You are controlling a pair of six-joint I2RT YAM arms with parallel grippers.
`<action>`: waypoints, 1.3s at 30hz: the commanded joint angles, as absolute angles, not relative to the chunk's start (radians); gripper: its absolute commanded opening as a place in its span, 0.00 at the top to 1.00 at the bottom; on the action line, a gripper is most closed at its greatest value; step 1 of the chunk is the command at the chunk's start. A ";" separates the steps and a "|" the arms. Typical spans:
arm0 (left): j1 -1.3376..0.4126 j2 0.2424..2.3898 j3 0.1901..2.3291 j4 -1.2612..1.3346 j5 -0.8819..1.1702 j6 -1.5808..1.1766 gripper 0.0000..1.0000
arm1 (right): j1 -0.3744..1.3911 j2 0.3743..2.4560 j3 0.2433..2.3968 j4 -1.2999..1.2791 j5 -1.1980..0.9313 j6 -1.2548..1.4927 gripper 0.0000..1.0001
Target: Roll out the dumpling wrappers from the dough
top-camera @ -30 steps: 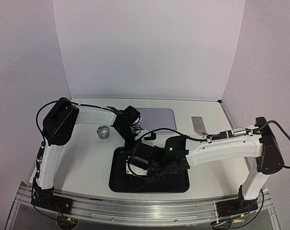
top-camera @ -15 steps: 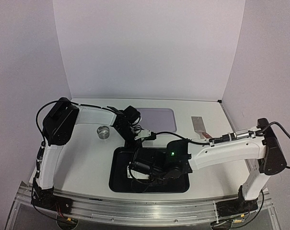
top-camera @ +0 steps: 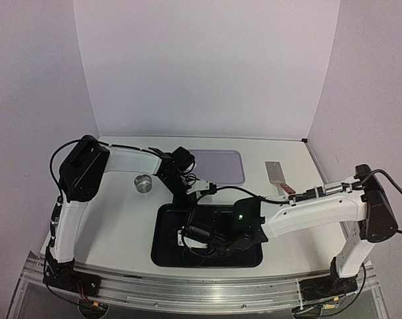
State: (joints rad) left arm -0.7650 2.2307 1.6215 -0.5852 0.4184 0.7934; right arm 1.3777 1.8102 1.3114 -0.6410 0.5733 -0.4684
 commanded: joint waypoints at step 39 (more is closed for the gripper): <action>-0.766 2.229 1.614 -0.505 0.227 0.880 1.00 | 1.318 1.891 1.669 -0.714 0.758 -0.705 1.00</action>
